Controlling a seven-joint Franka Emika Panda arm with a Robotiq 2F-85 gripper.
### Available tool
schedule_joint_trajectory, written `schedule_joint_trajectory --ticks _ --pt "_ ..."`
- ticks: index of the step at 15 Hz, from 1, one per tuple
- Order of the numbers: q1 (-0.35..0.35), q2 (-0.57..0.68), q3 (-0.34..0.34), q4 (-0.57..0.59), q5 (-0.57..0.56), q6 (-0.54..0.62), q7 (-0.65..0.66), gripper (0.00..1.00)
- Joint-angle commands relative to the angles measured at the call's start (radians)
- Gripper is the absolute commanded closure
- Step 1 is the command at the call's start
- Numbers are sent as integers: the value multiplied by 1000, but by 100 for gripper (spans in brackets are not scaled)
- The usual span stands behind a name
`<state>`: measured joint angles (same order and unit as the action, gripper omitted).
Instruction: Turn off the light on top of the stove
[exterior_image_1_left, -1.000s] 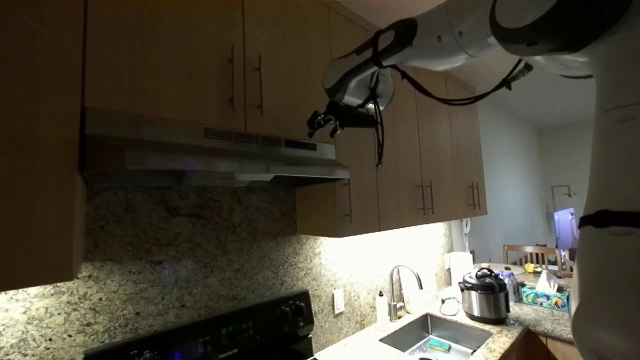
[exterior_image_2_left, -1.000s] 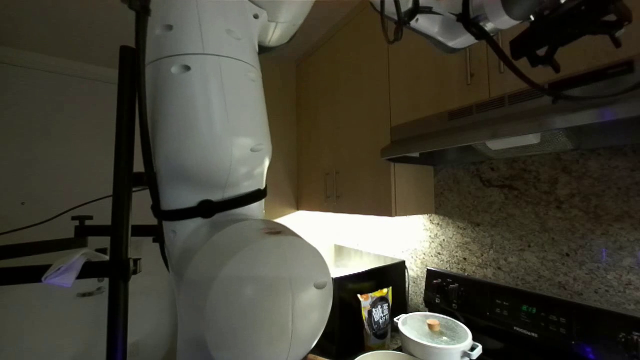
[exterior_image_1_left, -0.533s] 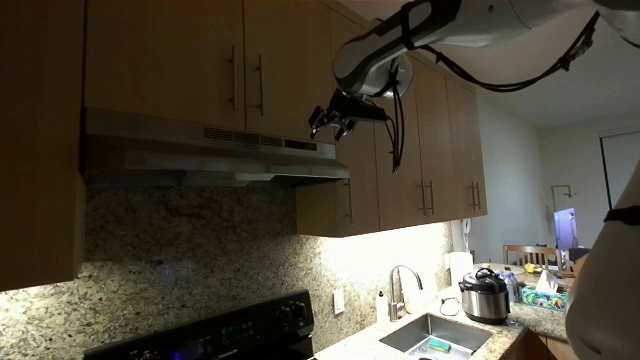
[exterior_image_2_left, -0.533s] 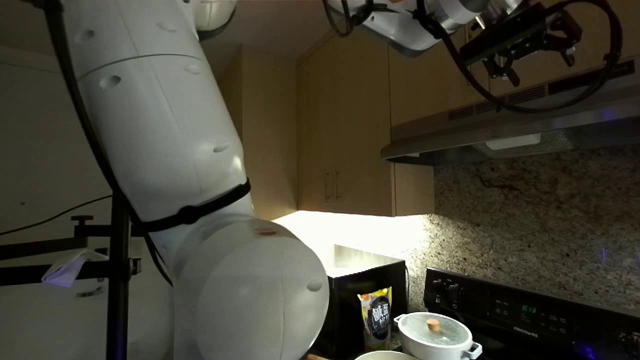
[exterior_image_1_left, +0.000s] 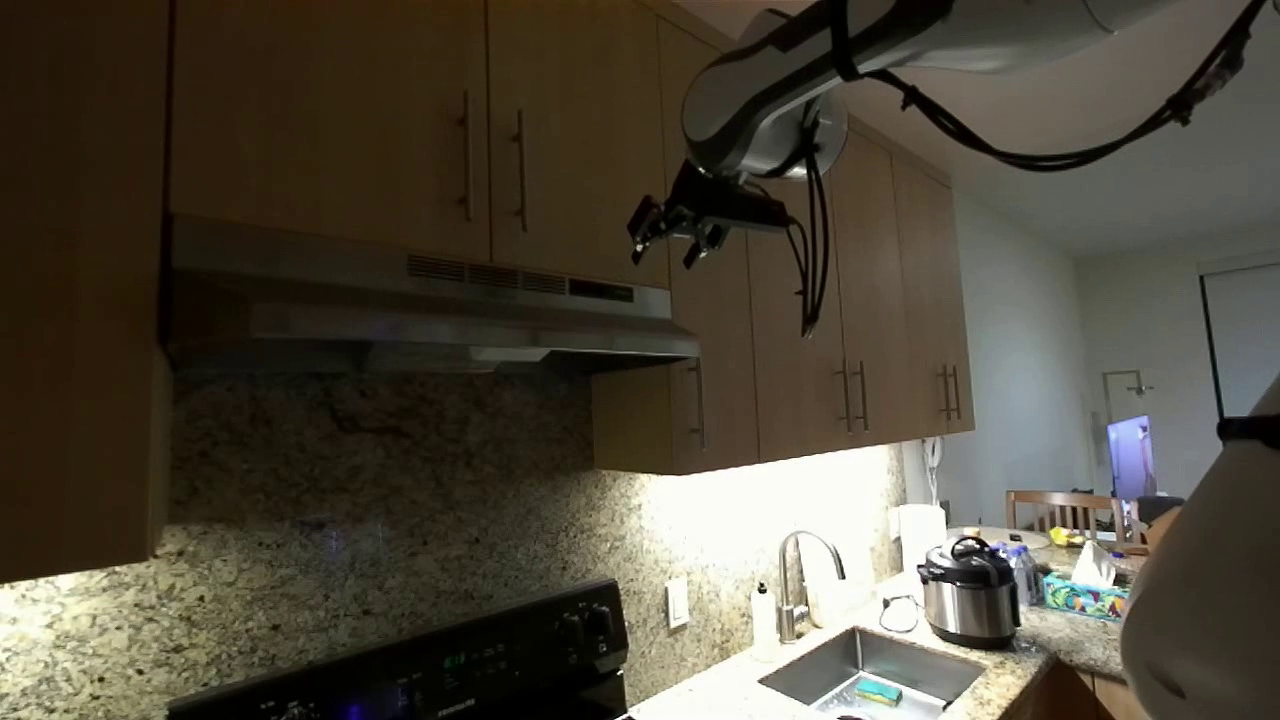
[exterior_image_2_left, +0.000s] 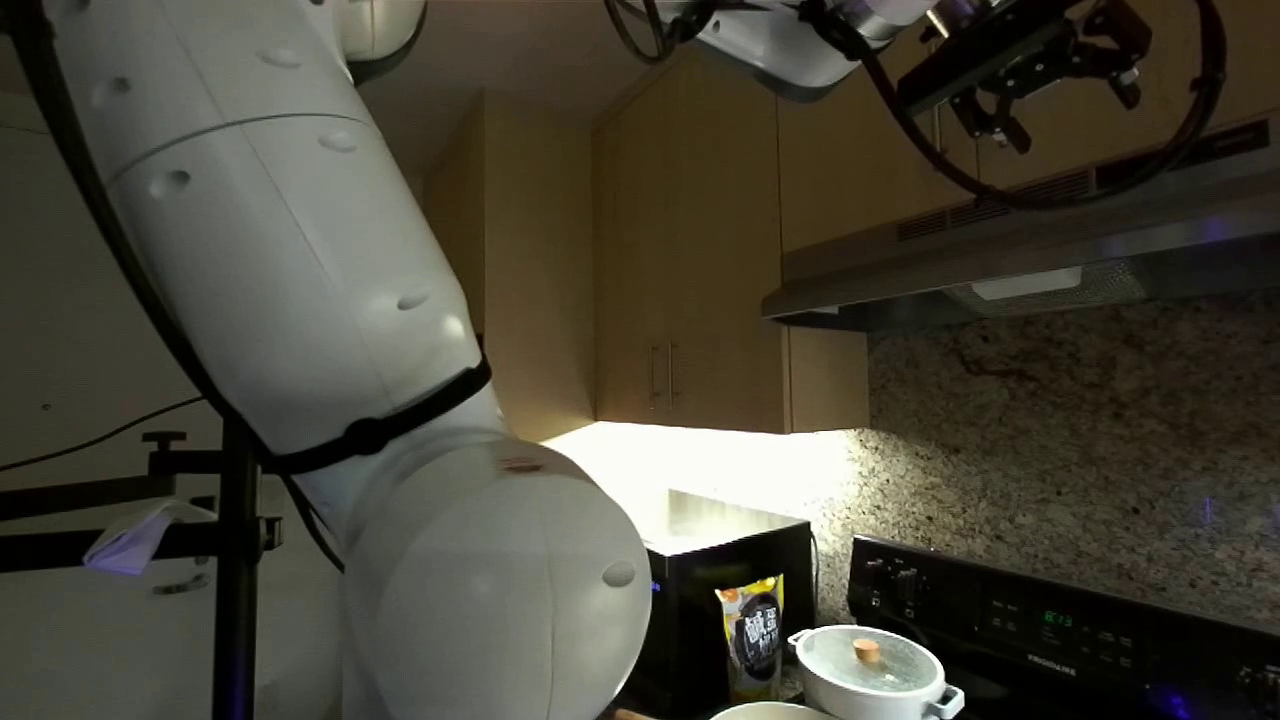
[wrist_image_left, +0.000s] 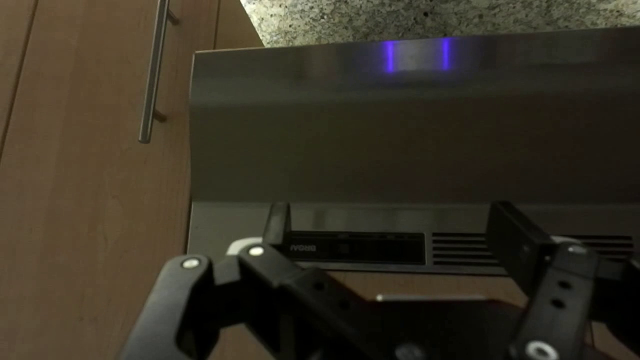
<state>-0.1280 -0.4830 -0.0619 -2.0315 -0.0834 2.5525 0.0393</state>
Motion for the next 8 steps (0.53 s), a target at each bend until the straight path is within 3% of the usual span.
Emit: schedule_joint_trajectory --ticks 1,8 --pt "11 -10 -11 -5 8 -27 -21 0" --pt "47 -83 -44 -94 27 -81 -94 0"
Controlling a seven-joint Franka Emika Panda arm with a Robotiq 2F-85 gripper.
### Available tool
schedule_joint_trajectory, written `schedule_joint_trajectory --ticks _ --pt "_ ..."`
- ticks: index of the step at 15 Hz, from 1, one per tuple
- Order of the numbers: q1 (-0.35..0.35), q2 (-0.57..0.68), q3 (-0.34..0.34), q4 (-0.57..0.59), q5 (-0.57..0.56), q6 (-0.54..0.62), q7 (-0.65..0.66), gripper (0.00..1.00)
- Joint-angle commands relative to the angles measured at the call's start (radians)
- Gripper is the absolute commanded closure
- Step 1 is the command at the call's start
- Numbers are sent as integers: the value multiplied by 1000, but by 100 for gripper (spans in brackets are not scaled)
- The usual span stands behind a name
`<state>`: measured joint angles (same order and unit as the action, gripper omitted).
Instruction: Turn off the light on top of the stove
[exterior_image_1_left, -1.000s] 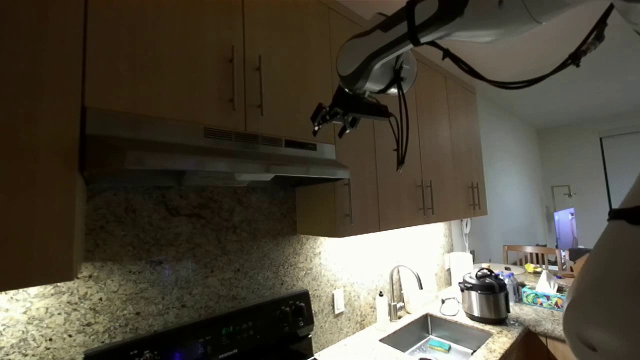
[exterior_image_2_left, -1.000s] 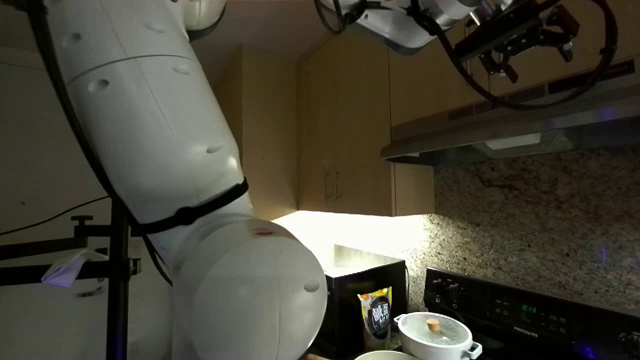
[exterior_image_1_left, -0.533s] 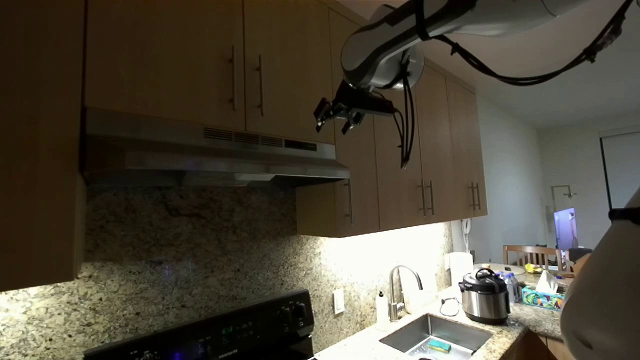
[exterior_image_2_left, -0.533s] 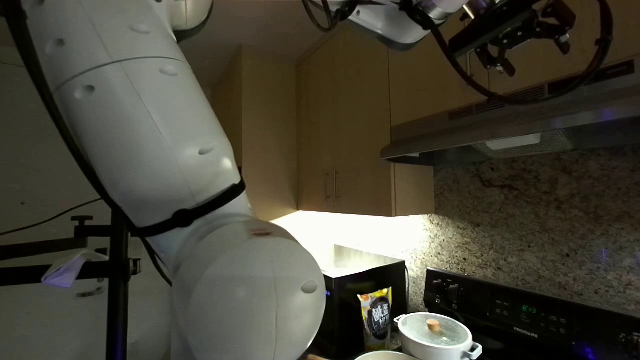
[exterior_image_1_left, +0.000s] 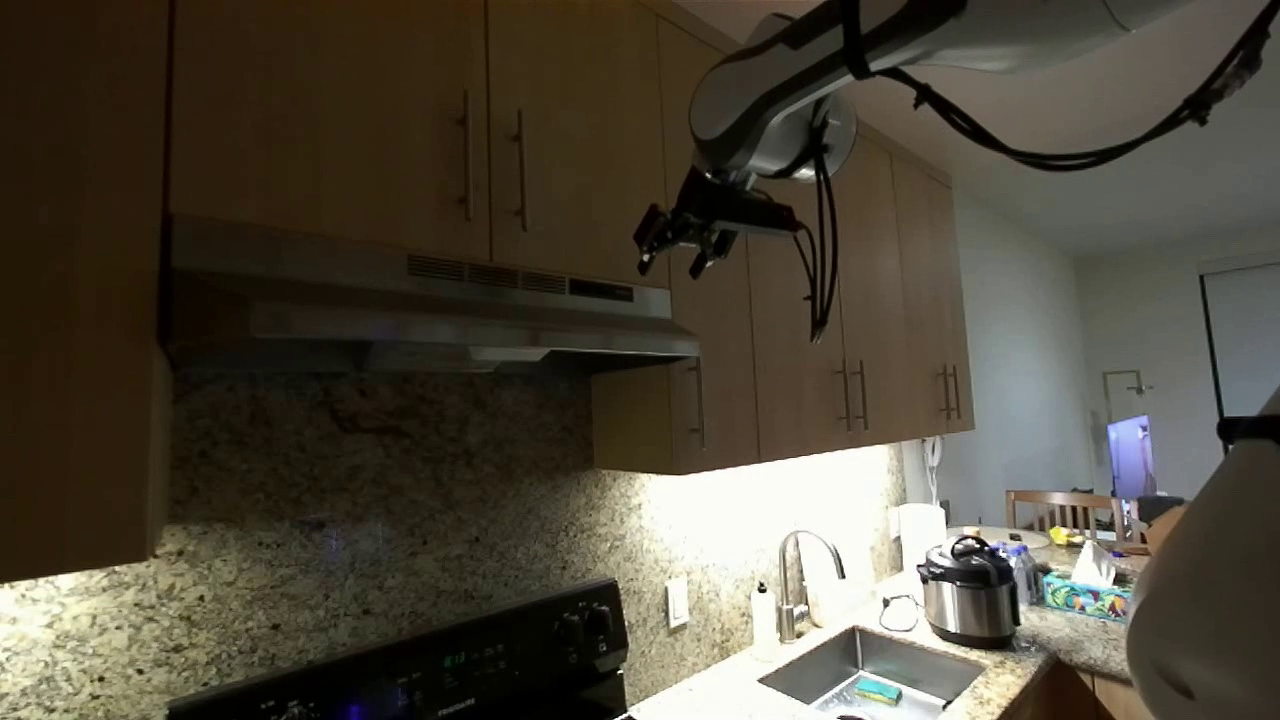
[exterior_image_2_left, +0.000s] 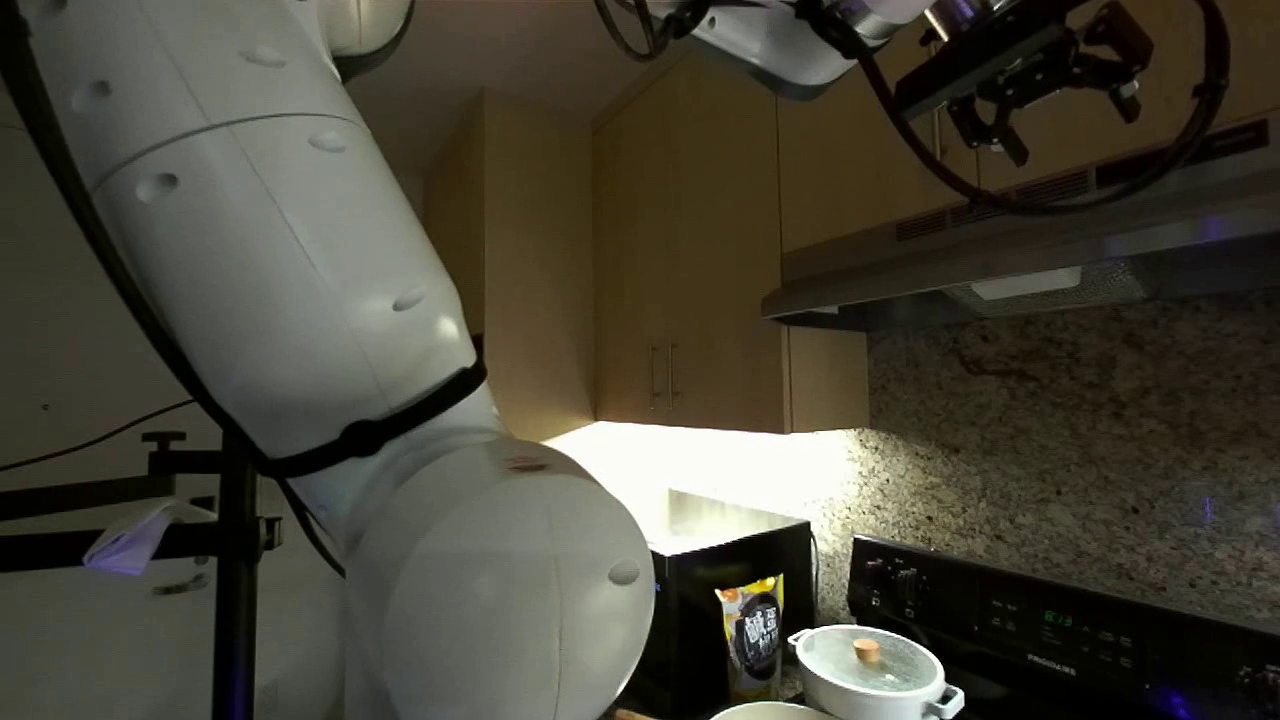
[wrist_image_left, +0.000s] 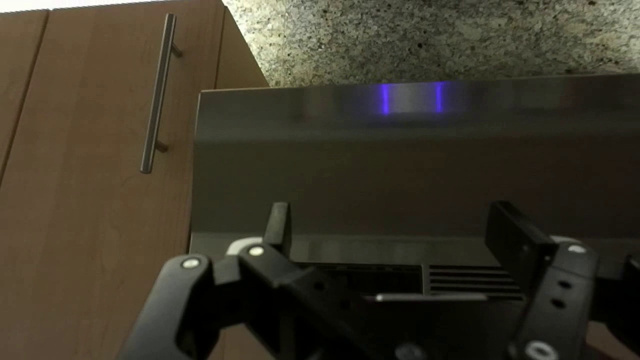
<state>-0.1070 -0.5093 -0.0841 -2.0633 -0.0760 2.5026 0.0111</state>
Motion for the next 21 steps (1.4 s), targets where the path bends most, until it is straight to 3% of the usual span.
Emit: schedule_joint_trajectory --ticks 1,8,14,18,19,21 --pt "32 -71 -28 -79 20 -35 -79 0" --pt "15 -140 -10 -214 2 -33 -48 0" --pt "-16 -124 53 -320 2 -19 73 0" --pt "-54 -92 121 -304 -52 -26 165 0" --pt "-16 -109 81 -320 -17 -31 108 0" --pt "-31 -104 103 -316 -24 -31 131 0"
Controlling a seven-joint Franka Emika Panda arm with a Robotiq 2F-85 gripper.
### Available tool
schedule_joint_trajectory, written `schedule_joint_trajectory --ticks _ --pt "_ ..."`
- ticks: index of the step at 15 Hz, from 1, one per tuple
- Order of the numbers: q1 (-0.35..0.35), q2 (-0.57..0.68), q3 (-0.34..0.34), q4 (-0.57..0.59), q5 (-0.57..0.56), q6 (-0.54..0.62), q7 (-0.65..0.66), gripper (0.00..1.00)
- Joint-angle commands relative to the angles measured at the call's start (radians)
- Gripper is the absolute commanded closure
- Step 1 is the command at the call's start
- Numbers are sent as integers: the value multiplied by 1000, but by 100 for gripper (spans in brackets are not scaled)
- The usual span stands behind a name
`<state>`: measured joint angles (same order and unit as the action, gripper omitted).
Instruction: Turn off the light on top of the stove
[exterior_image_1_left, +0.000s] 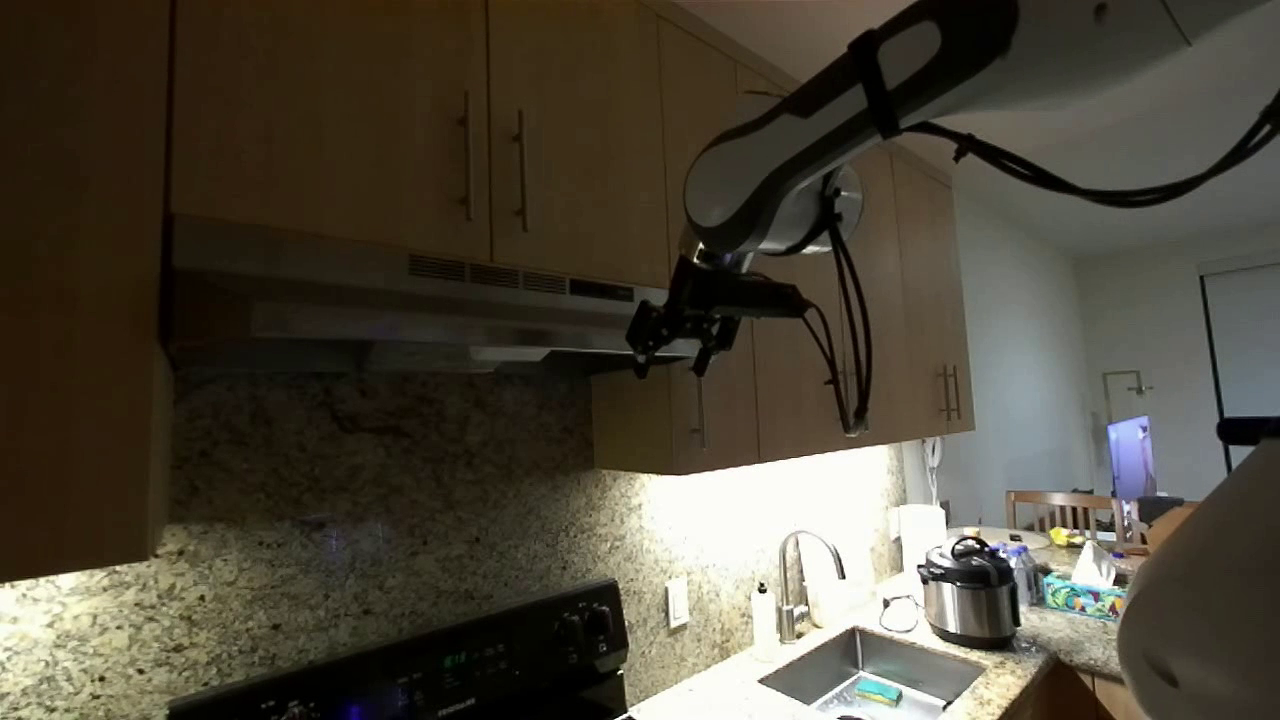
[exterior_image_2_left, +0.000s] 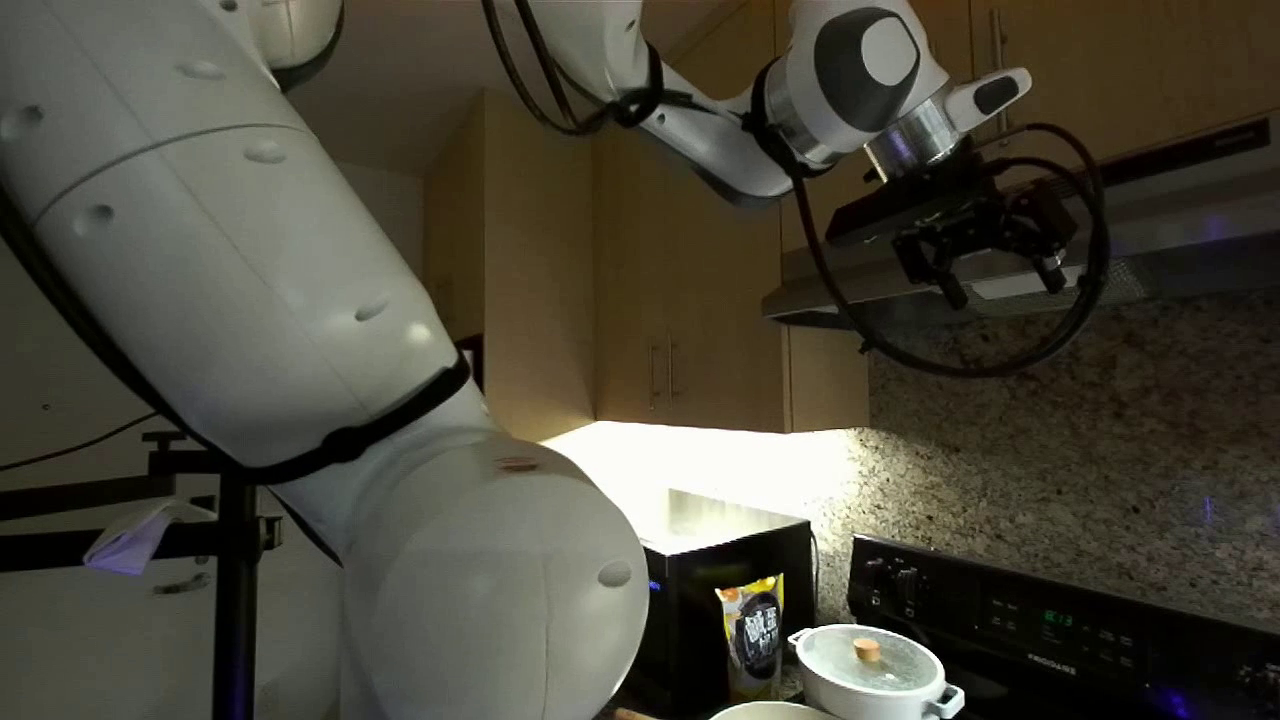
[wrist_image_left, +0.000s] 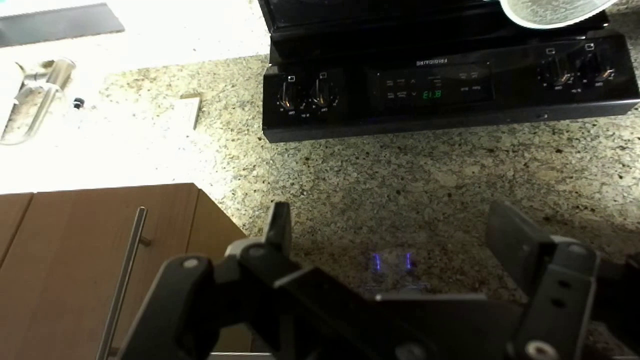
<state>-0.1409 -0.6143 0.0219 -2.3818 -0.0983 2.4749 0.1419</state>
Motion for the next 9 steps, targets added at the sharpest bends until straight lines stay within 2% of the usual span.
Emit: schedule_joint_trajectory --ticks 1,4,6,9 --pt "1 1 0 3 -3 -3 3 0" --pt "18 11 -14 9 8 -7 -21 0" --pt "-20 10 19 2 -26 -11 32 0" --pt "2 1 1 -17 -10 -58 -6 0"
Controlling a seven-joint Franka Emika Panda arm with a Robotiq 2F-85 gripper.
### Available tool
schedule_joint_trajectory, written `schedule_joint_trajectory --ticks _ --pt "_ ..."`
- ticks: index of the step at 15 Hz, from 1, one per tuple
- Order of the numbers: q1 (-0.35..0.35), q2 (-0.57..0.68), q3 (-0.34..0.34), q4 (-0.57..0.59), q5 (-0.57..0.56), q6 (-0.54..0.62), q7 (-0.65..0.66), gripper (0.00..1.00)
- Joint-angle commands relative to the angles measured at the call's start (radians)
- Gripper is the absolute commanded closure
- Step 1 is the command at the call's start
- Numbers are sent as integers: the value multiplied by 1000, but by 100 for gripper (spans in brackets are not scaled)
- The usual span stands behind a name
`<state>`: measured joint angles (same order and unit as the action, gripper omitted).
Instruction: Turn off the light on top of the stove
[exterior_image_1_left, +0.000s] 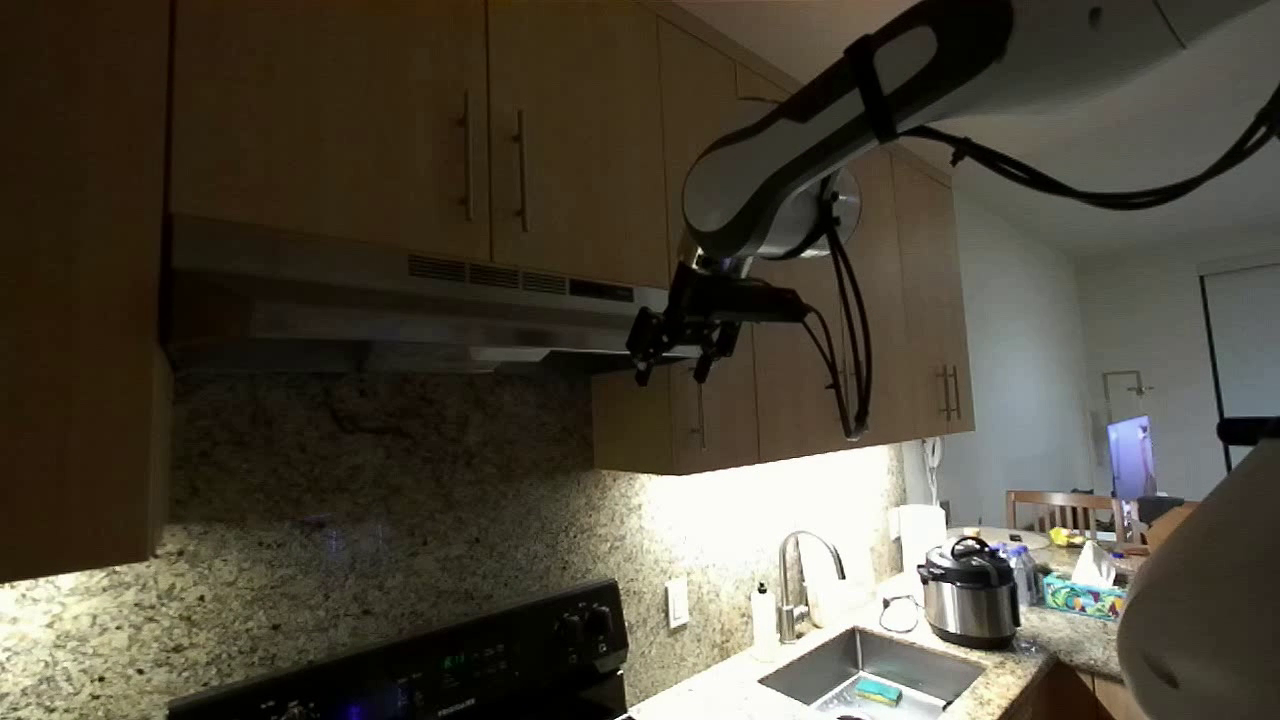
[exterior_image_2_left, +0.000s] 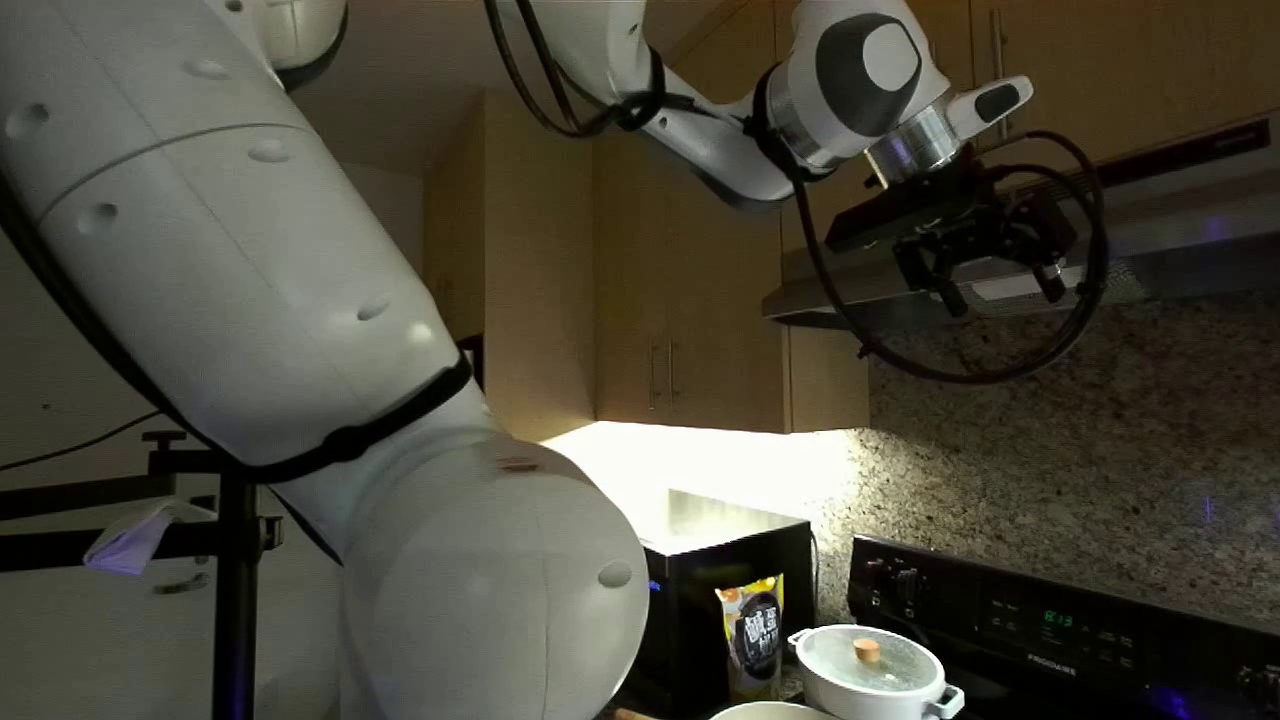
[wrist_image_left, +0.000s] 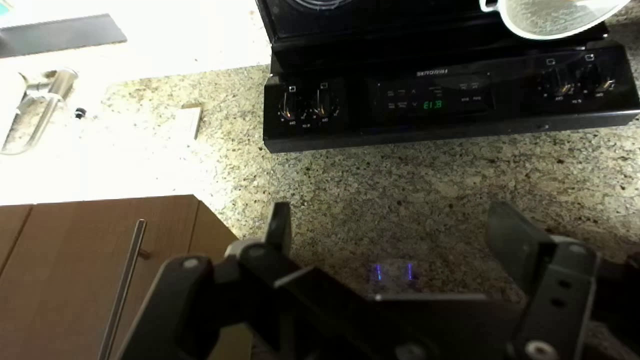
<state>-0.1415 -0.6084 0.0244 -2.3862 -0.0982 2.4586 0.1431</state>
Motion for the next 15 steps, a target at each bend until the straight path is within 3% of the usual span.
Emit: schedule_joint_trajectory --ticks 1,3,7,10,11,15 --pt "32 -12 -26 -25 12 -48 -52 0" --pt "114 -29 -91 -52 76 -52 -181 0" --pt "199 -55 -180 -89 140 -119 -370 0" --pt "208 -72 -206 -108 161 -162 -408 0" --pt "186 -36 -179 -81 144 -138 -363 0" --pt "188 -50 -189 -92 147 -149 -378 0"
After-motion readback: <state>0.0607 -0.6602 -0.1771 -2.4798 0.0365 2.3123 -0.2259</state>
